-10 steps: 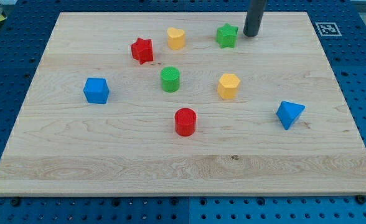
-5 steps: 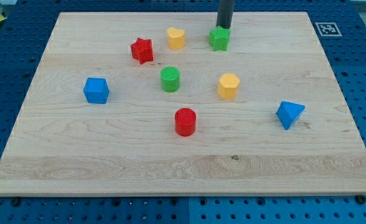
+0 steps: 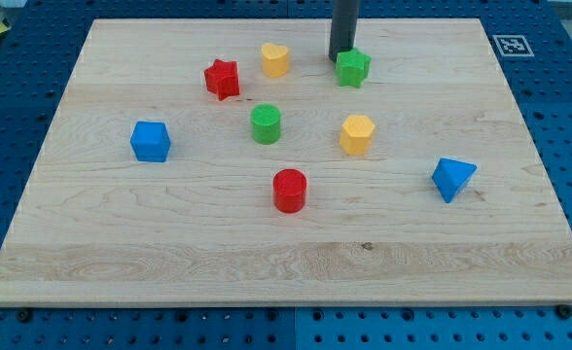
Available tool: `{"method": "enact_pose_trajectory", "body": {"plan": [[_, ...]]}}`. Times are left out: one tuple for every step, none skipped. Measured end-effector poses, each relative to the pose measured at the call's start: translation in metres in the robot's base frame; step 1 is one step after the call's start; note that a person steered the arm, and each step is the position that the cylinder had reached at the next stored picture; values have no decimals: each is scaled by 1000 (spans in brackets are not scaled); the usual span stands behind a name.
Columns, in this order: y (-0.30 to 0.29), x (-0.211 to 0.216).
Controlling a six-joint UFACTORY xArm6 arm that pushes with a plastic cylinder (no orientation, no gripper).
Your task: Slide the green star towards the center
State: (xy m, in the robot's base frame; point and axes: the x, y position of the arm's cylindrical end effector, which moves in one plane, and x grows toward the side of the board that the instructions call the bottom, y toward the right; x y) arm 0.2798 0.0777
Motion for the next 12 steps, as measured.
{"method": "enact_pose_trajectory", "body": {"plan": [[12, -1], [21, -1], [21, 4], [22, 14], [33, 18], [57, 24], [71, 34], [69, 36], [43, 36], [18, 36], [8, 36], [7, 37]]}}
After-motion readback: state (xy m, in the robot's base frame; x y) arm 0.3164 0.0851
